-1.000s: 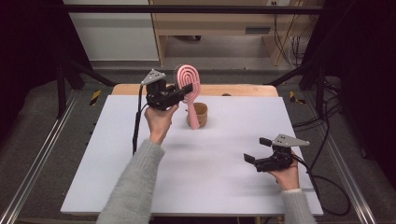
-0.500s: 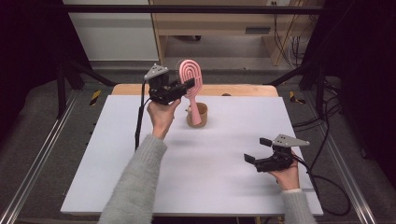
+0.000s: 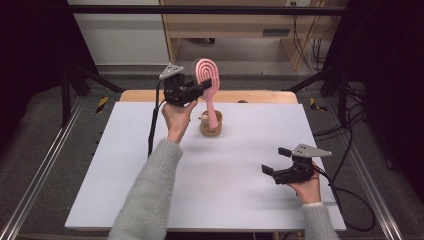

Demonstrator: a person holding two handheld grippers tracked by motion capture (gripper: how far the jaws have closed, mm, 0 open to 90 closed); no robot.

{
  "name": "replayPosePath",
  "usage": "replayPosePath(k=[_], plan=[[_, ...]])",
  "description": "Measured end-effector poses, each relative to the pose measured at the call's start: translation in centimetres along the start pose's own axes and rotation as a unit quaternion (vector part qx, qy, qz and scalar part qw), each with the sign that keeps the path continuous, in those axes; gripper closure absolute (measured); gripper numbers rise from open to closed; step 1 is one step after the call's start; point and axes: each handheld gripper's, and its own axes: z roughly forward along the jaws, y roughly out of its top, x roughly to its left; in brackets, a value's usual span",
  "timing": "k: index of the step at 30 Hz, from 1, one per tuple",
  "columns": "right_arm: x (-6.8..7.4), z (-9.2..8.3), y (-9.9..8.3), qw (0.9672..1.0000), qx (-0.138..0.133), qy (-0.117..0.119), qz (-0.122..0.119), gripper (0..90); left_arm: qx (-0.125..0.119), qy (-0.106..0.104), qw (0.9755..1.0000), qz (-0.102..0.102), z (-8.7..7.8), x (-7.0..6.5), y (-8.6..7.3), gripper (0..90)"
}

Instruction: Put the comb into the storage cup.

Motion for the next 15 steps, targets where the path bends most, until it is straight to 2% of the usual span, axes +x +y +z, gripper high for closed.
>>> replayPosePath(k=[15], plan=[[-0.1,0.0,-0.1,1.0,0.0,-0.001,0.001,0.0,0.001,0.012,0.9999,-0.004,1.8,0.5,0.3,63.3]])
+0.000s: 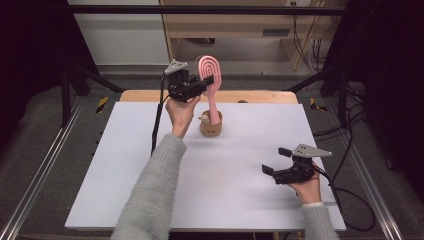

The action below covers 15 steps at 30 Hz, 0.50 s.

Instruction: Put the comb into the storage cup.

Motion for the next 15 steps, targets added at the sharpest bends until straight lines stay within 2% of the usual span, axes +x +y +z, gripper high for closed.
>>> replayPosePath(k=[15], plan=[[0.0,0.0,0.0,1.0,-0.003,0.0,0.001,0.0,0.002,0.016,0.9999,-0.002,1.5,0.9,0.1,63.3]])
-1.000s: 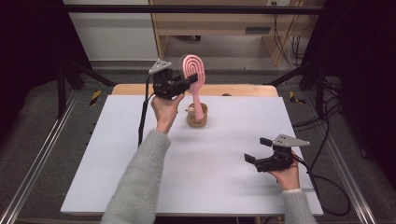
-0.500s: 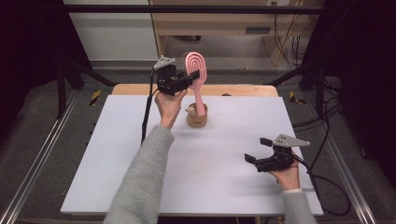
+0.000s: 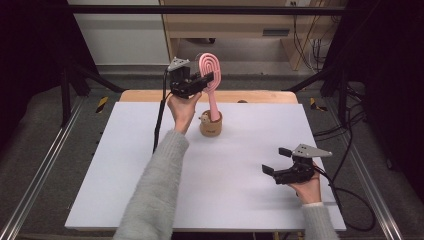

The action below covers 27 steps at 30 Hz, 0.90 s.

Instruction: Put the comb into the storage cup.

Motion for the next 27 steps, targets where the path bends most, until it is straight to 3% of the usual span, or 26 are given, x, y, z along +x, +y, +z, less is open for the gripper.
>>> replayPosePath(k=[27], plan=[[0.0,0.0,0.0,1.0,0.0,0.001,-0.001,0.0,0.012,0.023,0.9997,-0.002,2.9,1.5,-1.2,63.3]])
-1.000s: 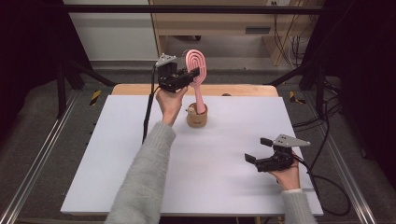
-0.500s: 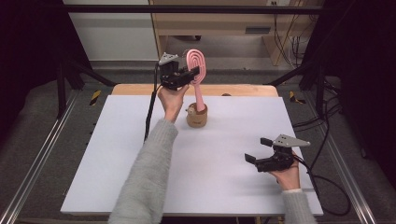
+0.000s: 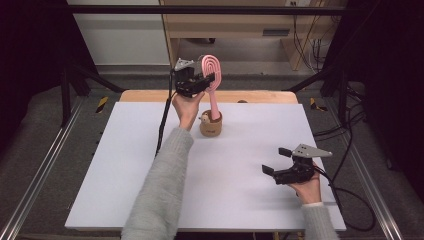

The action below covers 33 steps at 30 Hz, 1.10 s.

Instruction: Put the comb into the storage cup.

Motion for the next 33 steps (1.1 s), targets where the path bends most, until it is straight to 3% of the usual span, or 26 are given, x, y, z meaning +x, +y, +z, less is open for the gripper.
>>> replayPosePath(k=[8,33], plan=[[0.0,0.1,0.0,1.0,0.001,0.001,0.001,0.0,0.011,0.005,0.9999,0.012,0.3,0.3,-0.5,63.3],[0.1,0.1,0.0,1.0,0.001,0.001,0.002,0.0,0.013,0.0,0.9999,-0.004,0.6,1.3,-3.3,63.3]])
